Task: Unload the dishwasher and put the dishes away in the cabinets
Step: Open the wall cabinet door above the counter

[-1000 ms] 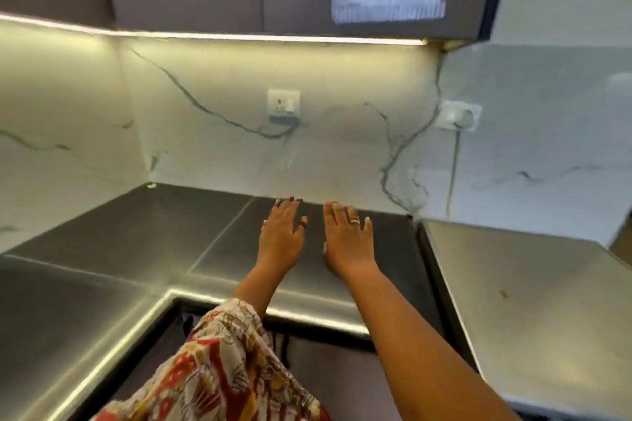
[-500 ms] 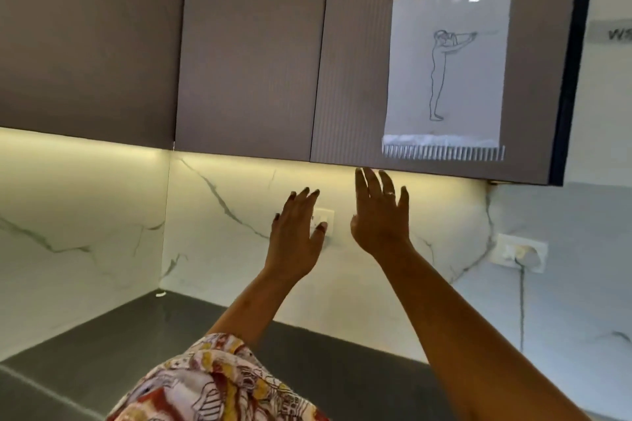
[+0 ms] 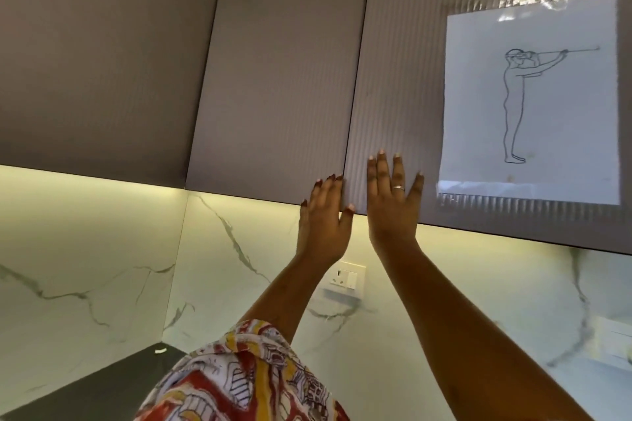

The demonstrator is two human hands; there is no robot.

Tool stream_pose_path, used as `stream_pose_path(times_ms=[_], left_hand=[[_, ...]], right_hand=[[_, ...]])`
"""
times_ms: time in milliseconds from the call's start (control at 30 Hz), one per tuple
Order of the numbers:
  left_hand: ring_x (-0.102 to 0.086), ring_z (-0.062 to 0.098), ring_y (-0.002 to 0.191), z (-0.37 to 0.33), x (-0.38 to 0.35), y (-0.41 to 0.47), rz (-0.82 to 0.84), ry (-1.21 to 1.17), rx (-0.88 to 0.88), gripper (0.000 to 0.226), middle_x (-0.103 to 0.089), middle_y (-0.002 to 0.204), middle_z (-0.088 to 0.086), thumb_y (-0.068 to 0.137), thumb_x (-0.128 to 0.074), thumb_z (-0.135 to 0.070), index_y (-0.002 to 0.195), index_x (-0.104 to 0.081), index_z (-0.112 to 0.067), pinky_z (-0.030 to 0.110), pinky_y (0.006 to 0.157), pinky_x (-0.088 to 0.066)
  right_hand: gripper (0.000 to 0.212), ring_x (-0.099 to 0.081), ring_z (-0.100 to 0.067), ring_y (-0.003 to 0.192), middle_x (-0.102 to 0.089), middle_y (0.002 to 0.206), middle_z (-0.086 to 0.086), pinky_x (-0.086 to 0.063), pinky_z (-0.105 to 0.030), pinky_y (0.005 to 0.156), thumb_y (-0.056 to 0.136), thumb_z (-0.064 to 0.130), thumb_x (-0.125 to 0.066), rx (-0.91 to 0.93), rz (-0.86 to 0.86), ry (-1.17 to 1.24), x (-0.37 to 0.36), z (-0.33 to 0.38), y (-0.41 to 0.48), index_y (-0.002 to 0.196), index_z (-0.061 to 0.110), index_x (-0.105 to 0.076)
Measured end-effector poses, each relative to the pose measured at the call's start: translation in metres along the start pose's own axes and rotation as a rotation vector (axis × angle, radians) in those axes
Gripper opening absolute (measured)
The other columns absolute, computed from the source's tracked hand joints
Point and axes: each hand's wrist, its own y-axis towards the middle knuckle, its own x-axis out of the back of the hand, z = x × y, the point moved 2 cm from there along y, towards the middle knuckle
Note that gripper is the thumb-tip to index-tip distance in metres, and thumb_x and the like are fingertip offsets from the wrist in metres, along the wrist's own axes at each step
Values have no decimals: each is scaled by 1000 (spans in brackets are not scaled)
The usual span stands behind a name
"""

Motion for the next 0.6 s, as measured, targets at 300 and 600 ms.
stream_pose_path(times_ms=[300,600], left_hand=[[-6,21,147,15,-17,56,213,-162,-92,61,-6,159,2,100,-26,-38,150,2,-19,40,118,-8],[-9,24,147,19,-13,57,289,-283,-122,61,-4,159,2,100,-25,-37,150,7,-21,44,120,-10]], right_hand=[[67,-34,-38,137,-35,150,-14,-25,-56,109,87,47,-37,-32,-254,11,-25,20,12,145,14,-36],[63,-32,-38,138,-34,151,-15,-24,-50,110,87,37,-46,-44,-275,50,-13,26,5,144,15,-36]])
